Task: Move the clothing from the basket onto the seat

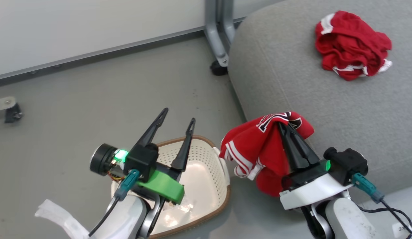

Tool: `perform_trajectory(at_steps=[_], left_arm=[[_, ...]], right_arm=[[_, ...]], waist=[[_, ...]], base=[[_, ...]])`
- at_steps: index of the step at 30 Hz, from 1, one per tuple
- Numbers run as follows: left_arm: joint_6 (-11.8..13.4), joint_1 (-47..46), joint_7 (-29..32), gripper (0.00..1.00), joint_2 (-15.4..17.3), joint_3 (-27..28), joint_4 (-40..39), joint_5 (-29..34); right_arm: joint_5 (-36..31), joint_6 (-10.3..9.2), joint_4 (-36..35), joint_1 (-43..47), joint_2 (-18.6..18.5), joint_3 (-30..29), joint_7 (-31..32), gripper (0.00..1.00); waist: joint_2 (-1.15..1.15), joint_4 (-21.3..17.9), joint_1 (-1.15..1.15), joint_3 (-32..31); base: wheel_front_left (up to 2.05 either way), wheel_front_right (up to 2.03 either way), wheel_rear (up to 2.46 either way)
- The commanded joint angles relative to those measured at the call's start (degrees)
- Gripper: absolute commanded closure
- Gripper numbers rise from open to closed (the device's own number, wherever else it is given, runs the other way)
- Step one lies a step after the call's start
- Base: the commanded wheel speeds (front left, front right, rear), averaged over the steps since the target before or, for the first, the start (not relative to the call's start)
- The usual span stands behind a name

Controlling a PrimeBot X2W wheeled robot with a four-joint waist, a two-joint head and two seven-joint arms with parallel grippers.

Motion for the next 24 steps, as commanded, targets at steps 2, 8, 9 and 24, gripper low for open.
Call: perform_trajectory(at_steps=[2,8,9,24], left_arm=[[0.1,1.4,-1.3,0.0,0.9,0.7,0.4,-0.3],[-0.4,2.6,-2.9,0.0,3.2,1.6,0.5,0.3],[-0.4,2.5,-2.9,0.0,3.5,1.5,0.7,0.7],[-3.0,-4.3,-0.8,0.0,5.0,-0.8,-2.2,3.4]], right_arm=[[-0.6,-0.01,-2.1,1.3,0.4,-1.6,-0.2,1.0],[-1.5,-0.01,-7.9,3.0,1.3,-4.7,-0.2,1.0],[-1.7,-0.01,-8.6,3.2,1.4,-5.1,-0.2,1.0],[-1.8,-0.02,-12.4,-8.6,1.1,-12.1,-0.2,1.0]], waist=[[0.0,-6.3,0.0,3.1],[0.0,-11.9,0.0,6.1],[0.0,-12.7,0.0,6.5],[0.0,-12.3,0.0,18.5]], base=[[0.0,0.0,0.0],[0.0,0.0,0.0],[0.0,0.0,0.0],[0.0,0.0,0.0]])
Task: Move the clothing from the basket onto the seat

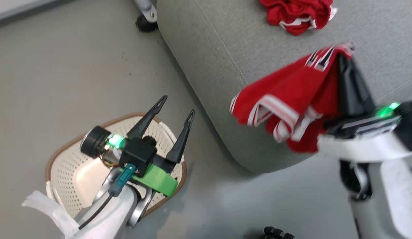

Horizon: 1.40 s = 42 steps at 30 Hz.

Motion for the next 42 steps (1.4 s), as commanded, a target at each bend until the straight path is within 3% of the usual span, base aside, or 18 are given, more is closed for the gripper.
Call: perform_trajectory(at_steps=[1,8,13,17,20,29,36,37,38,42], left_arm=[[-0.6,-1.8,0.5,0.0,0.6,0.0,-0.7,0.8],[-2.4,-6.3,2.3,0.0,1.3,-1.3,-4.0,2.1],[-2.6,-7.8,2.9,0.0,1.0,-1.6,-5.4,2.3],[-2.8,-9.0,3.0,0.0,0.2,-2.3,-6.0,2.8],[-2.6,-9.9,2.5,0.0,-0.2,-2.6,-5.9,3.1],[-2.9,-9.6,1.0,0.0,-0.5,-3.3,-4.7,2.8],[-2.8,-9.0,0.9,0.0,0.0,-3.2,-4.3,1.7],[-2.7,-8.9,0.9,0.0,0.0,-3.1,-4.2,1.5],[-2.7,-8.6,0.9,0.0,0.0,-3.1,-4.1,1.2],[-3.3,-7.8,0.3,0.0,-0.7,-3.5,-2.7,0.4]], right_arm=[[-0.2,-0.01,-0.5,-4.2,-1.1,-1.3,-0.2,1.0],[1.1,-0.01,2.8,-23.9,-10.5,-10.1,-0.2,1.0],[3.0,-0.02,9.8,-37.3,-17.8,-16.9,-0.2,1.0],[1.8,-0.01,16.5,-42.8,-23.2,-20.2,-0.2,1.0],[1.4,-0.01,22.9,-42.4,-25.3,-21.4,-0.2,1.0],[-0.6,-0.03,38.6,-36.2,-19.9,-25.6,-0.2,1.0],[-2.3,-0.03,41.5,-34.7,-17.3,-28.7,-0.2,1.0],[-2.6,-0.03,41.8,-34.6,-16.8,-29.4,-0.2,0.58],[-3.0,-0.02,42.0,-34.3,-16.4,-29.8,-0.2,0.0],[-5.3,-0.03,40.9,-32.3,-14.9,-31.3,-0.2,0.0]], waist=[[0.0,2.4,0.0,7.0],[0.0,8.0,0.0,16.0],[0.0,11.2,0.0,20.5],[0.0,13.3,0.0,23.3],[0.0,14.5,0.0,25.4],[0.0,15.0,0.0,26.1],[0.0,14.5,0.0,24.7],[0.0,14.3,0.0,24.3],[0.0,14.2,0.0,23.9],[0.0,13.8,0.0,21.1]], base=[[0.0,0.0,0.0],[0.0,0.0,0.0],[0.0,0.0,0.0],[0.0,0.0,0.0],[0.0,0.0,0.0],[0.0,0.0,0.0],[0.0,0.0,0.0],[0.0,0.0,0.0],[0.0,0.0,0.0],[0.0,0.0,0.0]])
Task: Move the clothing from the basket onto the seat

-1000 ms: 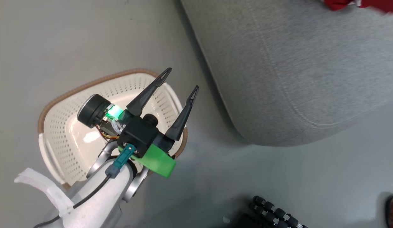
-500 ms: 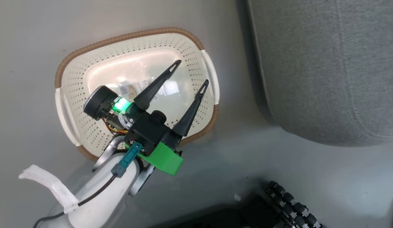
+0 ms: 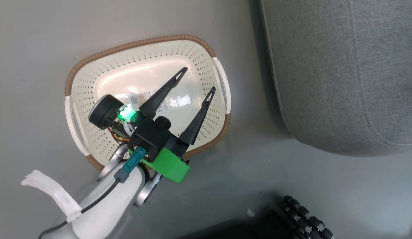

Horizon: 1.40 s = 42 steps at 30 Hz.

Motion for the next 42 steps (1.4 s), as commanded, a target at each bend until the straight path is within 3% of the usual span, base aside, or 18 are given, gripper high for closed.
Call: perform_trajectory(at_steps=[1,12,16,20,24,28,34,42], left_arm=[[-0.4,0.9,-0.5,0.0,-0.6,0.0,0.6,-0.3],[0.3,7.2,-3.8,0.0,-6.6,3.4,9.0,-5.9],[0.8,12.0,-3.7,0.0,-9.4,9.5,9.4,-7.3],[-0.5,17.1,-3.7,0.0,-11.7,16.0,10.1,-7.5],[-1.2,23.0,-3.7,0.0,-13.7,23.7,8.5,-5.7],[-2.1,28.1,-3.7,0.0,-14.9,29.4,6.0,-3.4],[-2.9,34.6,-3.7,0.0,-15.3,35.7,0.1,-1.5],[-4.9,40.2,-3.7,0.0,-15.3,35.8,-1.4,2.1]], right_arm=[[-0.6,-0.06,-0.6,1.8,0.4,-0.2,-0.2,0.0],[2.4,-0.06,-11.9,21.1,5.7,6.7,-0.2,0.0],[4.3,-0.06,-16.3,28.5,8.5,12.1,-0.2,0.0],[5.4,-0.06,-19.7,34.3,11.0,19.7,-0.2,0.0],[6.1,-0.06,-21.4,38.6,12.3,29.0,-0.2,0.0],[6.5,-0.06,-23.0,41.8,13.4,33.6,-0.2,0.0],[5.3,-0.06,-26.2,45.2,14.5,35.2,-0.2,0.0],[3.8,-0.06,-26.4,49.4,15.0,34.1,-0.2,0.0]], waist=[[0.0,-0.3,-0.01,-2.6],[0.0,4.4,-0.01,-18.4],[0.0,7.6,-0.01,-24.6],[0.0,10.5,-0.01,-30.5],[0.0,12.9,-0.01,-36.3],[0.0,14.6,-0.01,-41.8],[0.0,15.5,-0.01,-46.0],[0.0,14.7,-0.01,-49.0]], base=[[0.0,0.0,0.0],[0.0,0.0,0.0],[0.0,0.0,0.0],[0.0,0.0,0.0],[0.0,0.0,0.0],[0.0,0.0,0.0],[0.0,0.0,0.0],[0.0,0.0,0.0]])
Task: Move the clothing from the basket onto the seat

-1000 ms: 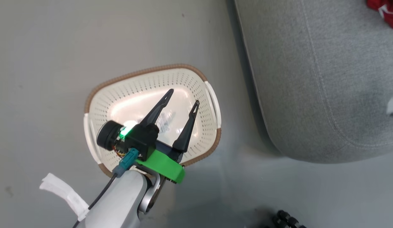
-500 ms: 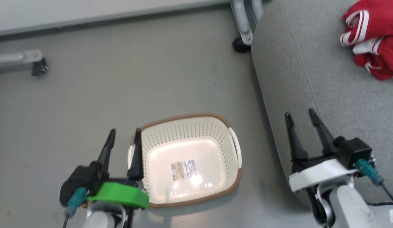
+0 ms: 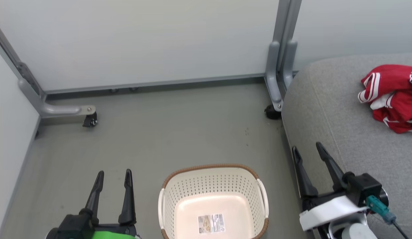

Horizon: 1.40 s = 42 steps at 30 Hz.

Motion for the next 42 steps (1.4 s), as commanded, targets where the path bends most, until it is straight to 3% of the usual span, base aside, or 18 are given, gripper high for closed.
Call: perform_trajectory(at_steps=[1,10,28,29,34,42], left_arm=[[-0.2,1.3,0.0,0.0,0.0,-0.1,-0.3,0.7],[1.0,4.0,0.0,0.0,0.0,-0.7,1.2,2.5],[1.2,2.2,0.0,0.0,0.0,-0.3,2.7,3.3],[1.2,2.1,0.0,1.0,0.0,-0.3,2.7,3.5],[0.9,3.5,0.1,1.0,-0.1,-0.8,4.6,2.6],[0.4,1.7,2.1,1.0,0.3,0.3,5.3,-6.8]], right_arm=[[-0.8,-0.06,0.0,1.7,-0.1,-0.2,-0.2,0.0],[-1.7,-0.06,0.8,6.7,1.0,-1.8,-0.2,0.0],[-1.6,-0.06,1.9,5.2,1.4,-1.4,-0.2,0.0],[-1.6,-0.06,2.0,5.1,1.4,-1.4,-0.2,1.0],[-1.1,0.0,3.7,6.8,1.8,-1.4,0.2,1.0],[8.5,0.0,4.1,5.4,1.3,-2.2,2.1,1.0]], waist=[[0.0,1.2,0.01,-3.0],[0.0,0.2,0.01,-3.8],[0.0,-0.3,0.01,-3.6],[0.0,-0.3,0.01,-3.6],[0.0,-0.3,0.01,-3.5],[0.0,-0.3,0.01,-3.2]], base=[[0.0,0.0,0.0],[0.0,0.0,0.0],[0.0,0.0,0.0],[0.0,0.0,0.0],[0.0,0.0,0.0],[0.0,0.0,0.0]])
